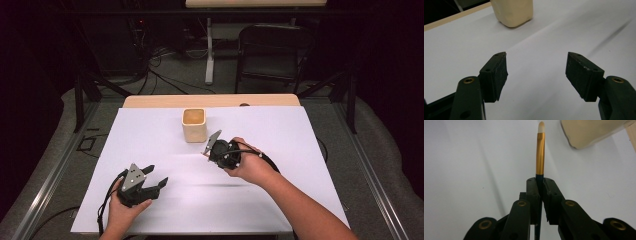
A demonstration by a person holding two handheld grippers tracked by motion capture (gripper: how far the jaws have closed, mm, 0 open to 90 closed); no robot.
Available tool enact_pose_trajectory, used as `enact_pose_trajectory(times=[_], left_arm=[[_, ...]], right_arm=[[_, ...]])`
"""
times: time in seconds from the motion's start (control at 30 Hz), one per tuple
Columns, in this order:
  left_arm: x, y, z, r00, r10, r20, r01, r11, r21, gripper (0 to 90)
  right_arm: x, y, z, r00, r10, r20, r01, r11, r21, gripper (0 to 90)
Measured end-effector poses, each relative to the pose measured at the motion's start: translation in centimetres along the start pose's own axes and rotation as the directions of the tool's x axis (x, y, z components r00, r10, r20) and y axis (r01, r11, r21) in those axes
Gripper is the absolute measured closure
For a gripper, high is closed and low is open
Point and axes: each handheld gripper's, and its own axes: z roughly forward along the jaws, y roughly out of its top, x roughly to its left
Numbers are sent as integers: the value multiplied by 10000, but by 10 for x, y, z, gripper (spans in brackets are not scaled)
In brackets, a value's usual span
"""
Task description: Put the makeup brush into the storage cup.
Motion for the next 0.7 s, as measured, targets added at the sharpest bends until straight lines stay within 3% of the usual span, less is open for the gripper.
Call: enact_pose_trajectory(times=[0.7], left_arm=[[-1,0,0,10000,-30,19,30,10000,-37,340]], right_arm=[[7,-10,2,9993,312,211,-287,9934,-1112,831]])
